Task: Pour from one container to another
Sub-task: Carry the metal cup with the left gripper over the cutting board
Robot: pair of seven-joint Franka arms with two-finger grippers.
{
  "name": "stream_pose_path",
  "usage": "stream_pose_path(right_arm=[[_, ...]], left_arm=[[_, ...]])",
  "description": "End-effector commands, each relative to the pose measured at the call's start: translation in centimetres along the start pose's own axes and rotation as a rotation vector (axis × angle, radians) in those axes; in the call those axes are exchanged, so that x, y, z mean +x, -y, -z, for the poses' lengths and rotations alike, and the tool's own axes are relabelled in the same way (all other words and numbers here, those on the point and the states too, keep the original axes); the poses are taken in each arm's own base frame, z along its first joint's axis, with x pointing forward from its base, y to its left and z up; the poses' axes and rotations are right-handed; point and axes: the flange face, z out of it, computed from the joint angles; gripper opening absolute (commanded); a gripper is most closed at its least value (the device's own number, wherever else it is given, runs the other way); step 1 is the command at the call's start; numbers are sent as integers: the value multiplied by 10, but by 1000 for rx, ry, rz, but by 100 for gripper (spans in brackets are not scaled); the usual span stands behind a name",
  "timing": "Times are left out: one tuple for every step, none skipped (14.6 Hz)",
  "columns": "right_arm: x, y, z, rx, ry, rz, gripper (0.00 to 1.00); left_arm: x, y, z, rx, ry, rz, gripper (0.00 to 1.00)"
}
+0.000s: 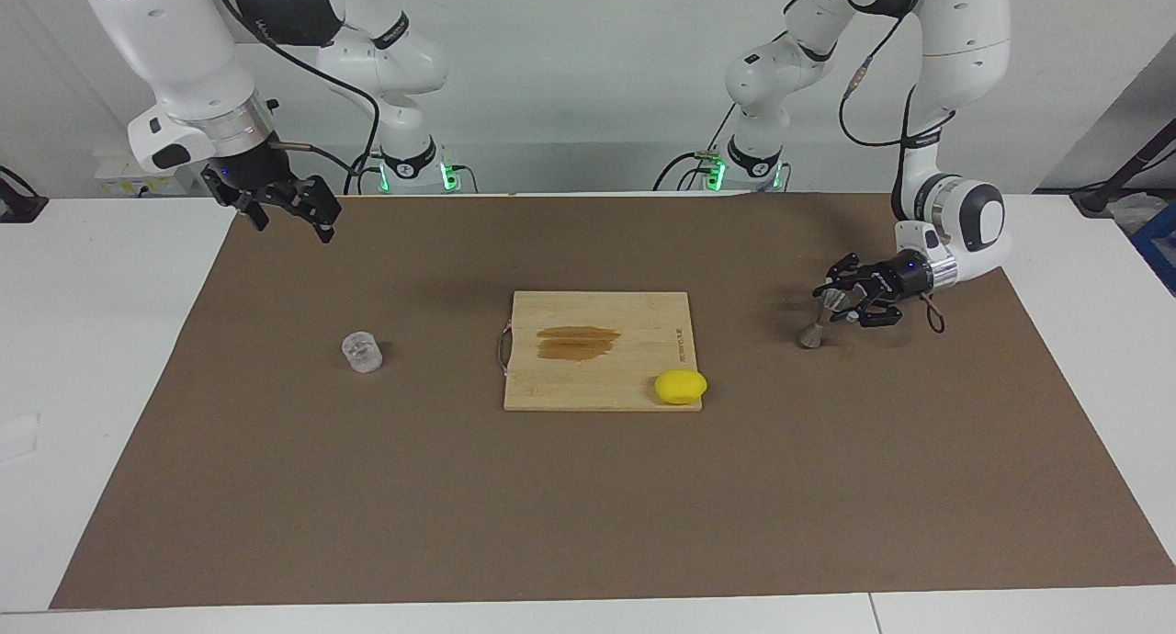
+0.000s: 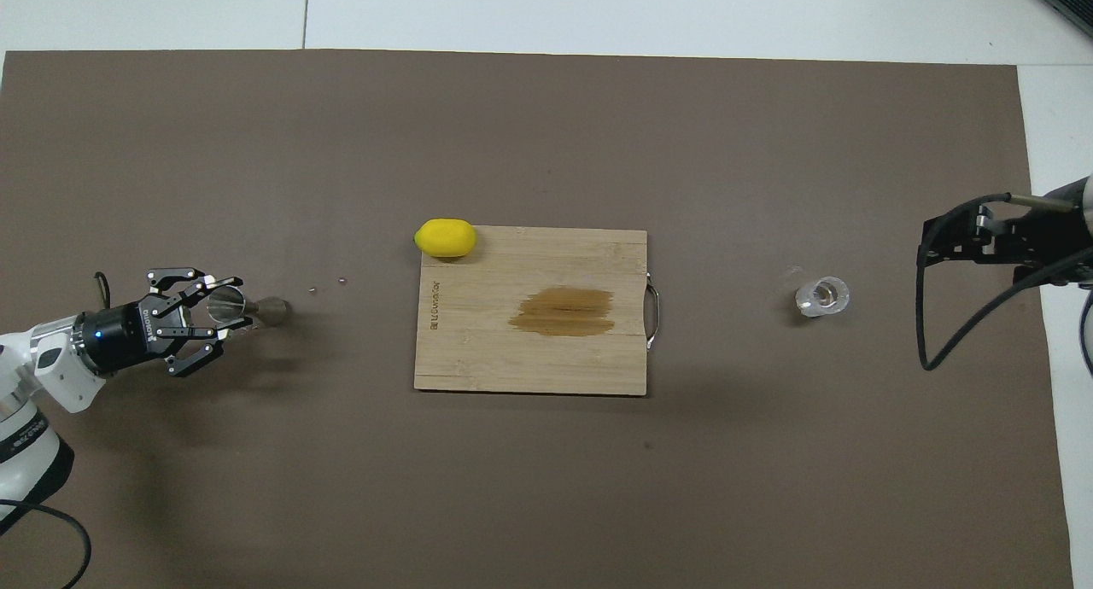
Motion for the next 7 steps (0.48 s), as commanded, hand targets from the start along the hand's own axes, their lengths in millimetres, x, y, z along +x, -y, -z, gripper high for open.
stream_pose_path(right_arm=[[-6, -4, 1, 21, 5, 15, 100], [-6, -4, 1, 20, 6, 15, 100], [-6, -4, 0, 20, 6, 15, 100], [-6, -4, 1, 21, 5, 15, 100], [-6, -4, 1, 20, 6, 15, 100], [-6, -4, 1, 21, 5, 15, 100], [-6, -4, 1, 20, 6, 15, 100]], left_arm=[[10, 0, -33, -29, -45, -18, 35], [13, -2, -50, -62, -47, -15, 35], [16, -4, -64, -83, -54, -7, 35], [20, -5, -75, -89, -58, -3, 35], [27, -7, -89, -109, -52, -1, 35], [34, -9, -105, -118, -47, 3, 35], [43, -13, -124, -117, -33, 9, 35]])
